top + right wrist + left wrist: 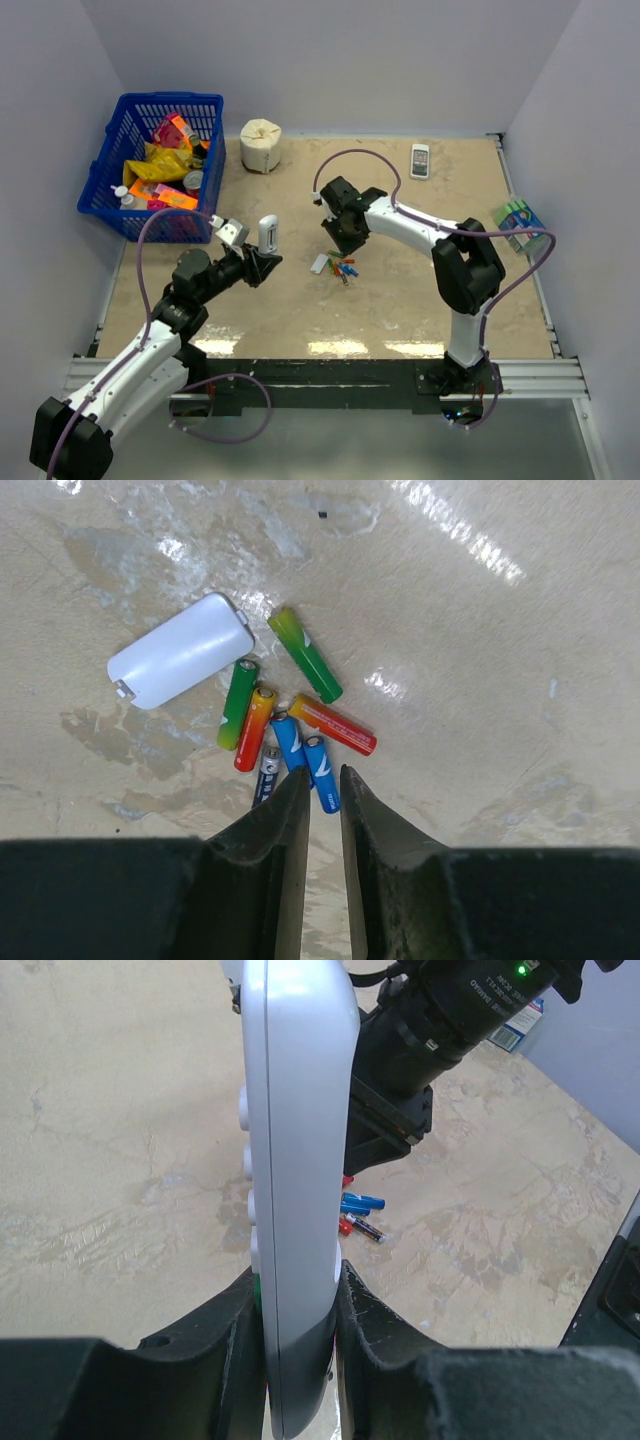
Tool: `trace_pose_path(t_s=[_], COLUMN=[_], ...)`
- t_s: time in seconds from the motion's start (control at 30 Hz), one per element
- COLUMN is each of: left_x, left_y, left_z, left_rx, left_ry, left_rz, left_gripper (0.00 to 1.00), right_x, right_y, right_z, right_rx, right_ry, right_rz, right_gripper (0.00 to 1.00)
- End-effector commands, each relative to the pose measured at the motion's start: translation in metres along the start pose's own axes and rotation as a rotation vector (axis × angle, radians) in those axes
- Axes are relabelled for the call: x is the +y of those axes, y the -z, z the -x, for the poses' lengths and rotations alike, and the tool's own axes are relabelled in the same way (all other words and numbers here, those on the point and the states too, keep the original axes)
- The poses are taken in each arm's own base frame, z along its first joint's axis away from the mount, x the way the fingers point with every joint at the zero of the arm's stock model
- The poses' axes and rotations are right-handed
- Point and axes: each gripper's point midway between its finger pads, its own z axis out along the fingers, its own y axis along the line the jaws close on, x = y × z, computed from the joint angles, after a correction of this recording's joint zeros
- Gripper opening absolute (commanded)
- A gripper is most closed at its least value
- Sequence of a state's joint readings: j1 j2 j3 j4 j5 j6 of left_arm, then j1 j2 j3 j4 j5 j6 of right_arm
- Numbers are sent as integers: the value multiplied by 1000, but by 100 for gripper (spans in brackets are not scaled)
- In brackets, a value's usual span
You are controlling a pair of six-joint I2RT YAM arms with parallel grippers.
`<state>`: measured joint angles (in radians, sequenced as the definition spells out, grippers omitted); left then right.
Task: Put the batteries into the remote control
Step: Pick up the battery from the center of the board.
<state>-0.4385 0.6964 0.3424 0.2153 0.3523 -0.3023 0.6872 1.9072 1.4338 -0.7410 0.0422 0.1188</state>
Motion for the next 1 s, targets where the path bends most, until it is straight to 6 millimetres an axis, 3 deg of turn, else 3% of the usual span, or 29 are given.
trace_pose_path(t_s=[0.0, 0.33, 0.53, 0.97], left_x=[-6, -5, -5, -7], left_y=[-1, -2, -2, -1], left_z=[35, 33, 33, 34], left_rx=[-89, -85, -84, -91], left_ry=[-57, -56, -56, -56], left_rz=[-17, -17, -16, -25], left_gripper=[0, 0, 0, 0], right_x=[-8, 4, 22, 41], right_y=[7, 2, 7, -12], right_z=[14, 23, 40, 28], right_rx=[-3, -22, -53, 21], right_ry=[83, 44, 48, -119], right_rz=[-39, 11, 53, 53], right_gripper=[23, 26, 27, 25])
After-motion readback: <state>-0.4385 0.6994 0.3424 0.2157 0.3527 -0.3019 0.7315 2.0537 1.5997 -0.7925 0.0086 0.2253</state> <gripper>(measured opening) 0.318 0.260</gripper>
